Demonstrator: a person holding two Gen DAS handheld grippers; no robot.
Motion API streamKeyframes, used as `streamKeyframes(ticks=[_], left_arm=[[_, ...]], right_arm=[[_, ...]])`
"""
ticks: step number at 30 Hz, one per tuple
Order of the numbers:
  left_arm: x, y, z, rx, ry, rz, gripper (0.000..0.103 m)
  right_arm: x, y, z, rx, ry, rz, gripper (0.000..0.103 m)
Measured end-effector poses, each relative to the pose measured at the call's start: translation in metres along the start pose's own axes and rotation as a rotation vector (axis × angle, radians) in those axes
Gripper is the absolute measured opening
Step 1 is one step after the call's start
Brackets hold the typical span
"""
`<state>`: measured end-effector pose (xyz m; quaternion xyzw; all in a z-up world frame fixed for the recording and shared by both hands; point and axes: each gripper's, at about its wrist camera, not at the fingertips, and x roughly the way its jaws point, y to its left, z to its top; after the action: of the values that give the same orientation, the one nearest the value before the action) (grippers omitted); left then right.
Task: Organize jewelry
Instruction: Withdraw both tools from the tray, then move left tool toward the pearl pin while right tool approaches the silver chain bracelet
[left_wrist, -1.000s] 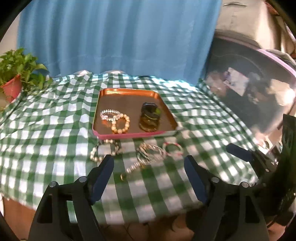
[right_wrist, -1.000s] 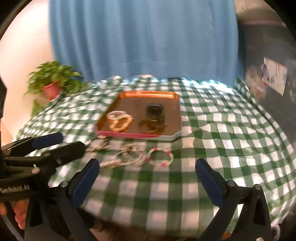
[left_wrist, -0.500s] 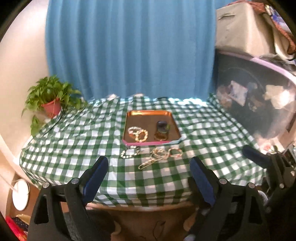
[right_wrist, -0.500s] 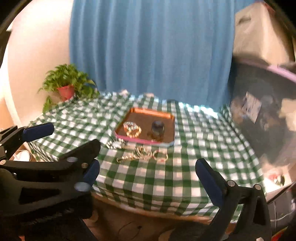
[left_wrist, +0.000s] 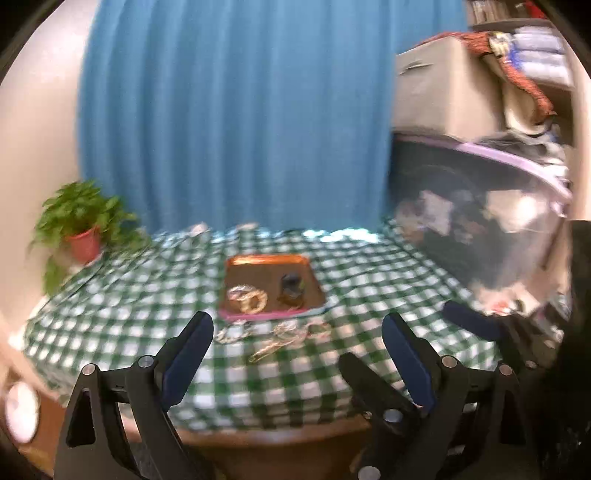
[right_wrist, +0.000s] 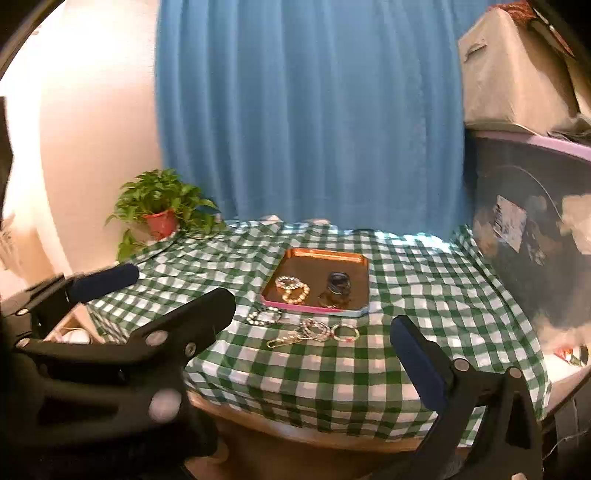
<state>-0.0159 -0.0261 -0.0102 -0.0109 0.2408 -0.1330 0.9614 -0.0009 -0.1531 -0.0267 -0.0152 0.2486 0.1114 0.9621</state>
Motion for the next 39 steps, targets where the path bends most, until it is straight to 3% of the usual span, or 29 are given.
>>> streamKeyframes(ticks=[2, 5, 10, 21, 24, 27, 30, 32, 35, 37, 39], left_arm=[[0.007, 0.006, -0.007, -0.028, 0.009, -0.093, 0.100], [0.022, 0.006, -0.017, -0.044, 0.023, -0.030, 0.103], [0.050, -0.001, -0.025, 0.012, 0.083, 0.067, 0.103], [0.129, 0.027, -0.053, -0.007, 0.211, 0.065, 0.103], [0.154, 0.042, -0.057, -0.043, 0.257, 0.029, 0.103], [0.173, 0.059, -0.064, -0.069, 0.261, 0.029, 0.103], [0.199, 0.064, -0.074, 0.023, 0.295, 0.091, 0.103], [0.215, 0.067, -0.082, 0.065, 0.316, 0.083, 0.102], [0.237, 0.075, -0.090, 0.066, 0.335, 0.030, 0.084], [0.252, 0.080, -0.095, 0.070, 0.361, 0.012, 0.064], [0.265, 0.084, -0.098, 0.069, 0.379, 0.008, 0.057]], right_arm=[[0.003, -0.002, -0.006, -0.007, -0.018, -0.015, 0.103], [0.013, -0.003, -0.014, -0.030, -0.012, -0.067, 0.103], [0.044, -0.023, -0.032, 0.054, 0.062, -0.028, 0.103], [0.109, -0.059, -0.064, 0.107, 0.180, -0.024, 0.103], [0.129, -0.072, -0.070, 0.110, 0.211, -0.014, 0.103], [0.148, -0.084, -0.070, 0.101, 0.231, 0.000, 0.103], [0.171, -0.094, -0.068, 0.088, 0.246, 0.050, 0.103], [0.182, -0.100, -0.065, 0.103, 0.232, 0.091, 0.103], [0.199, -0.108, -0.062, 0.110, 0.192, 0.138, 0.102], [0.208, -0.107, -0.064, 0.105, 0.175, 0.172, 0.093], [0.220, -0.106, -0.066, 0.100, 0.185, 0.186, 0.065]])
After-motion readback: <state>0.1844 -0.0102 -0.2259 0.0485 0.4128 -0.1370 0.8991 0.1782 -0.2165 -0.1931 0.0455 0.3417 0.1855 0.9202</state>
